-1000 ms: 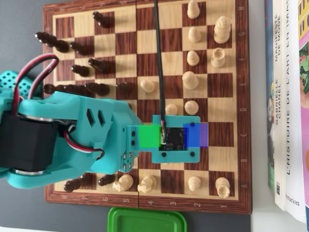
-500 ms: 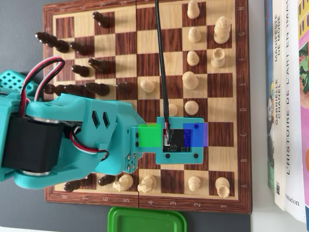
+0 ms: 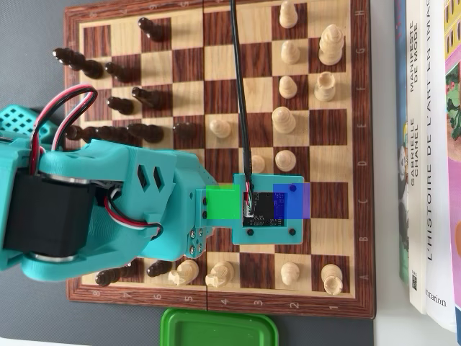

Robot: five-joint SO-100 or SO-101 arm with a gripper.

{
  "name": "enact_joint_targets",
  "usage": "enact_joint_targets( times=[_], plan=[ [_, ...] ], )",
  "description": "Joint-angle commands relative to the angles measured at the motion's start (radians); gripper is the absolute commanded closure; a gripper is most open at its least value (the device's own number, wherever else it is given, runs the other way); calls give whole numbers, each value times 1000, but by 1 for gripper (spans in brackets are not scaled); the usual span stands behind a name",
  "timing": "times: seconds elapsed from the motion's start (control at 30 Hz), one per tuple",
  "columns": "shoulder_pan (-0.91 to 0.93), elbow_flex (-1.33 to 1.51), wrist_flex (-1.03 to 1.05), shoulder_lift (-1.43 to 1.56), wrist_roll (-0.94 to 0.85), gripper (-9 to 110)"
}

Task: Play chess

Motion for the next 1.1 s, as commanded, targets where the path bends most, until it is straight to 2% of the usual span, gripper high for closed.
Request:
enact_joint_targets(
  times=[0.0,0.37,0.8,1.07],
  plan=[
    [5,-9,2,14,-28,87],
    [3,-18,-8,29,-75,86],
    [-6,-3,2,199,-72,86],
    [-8,89,-12,414,-69,86]
  ],
)
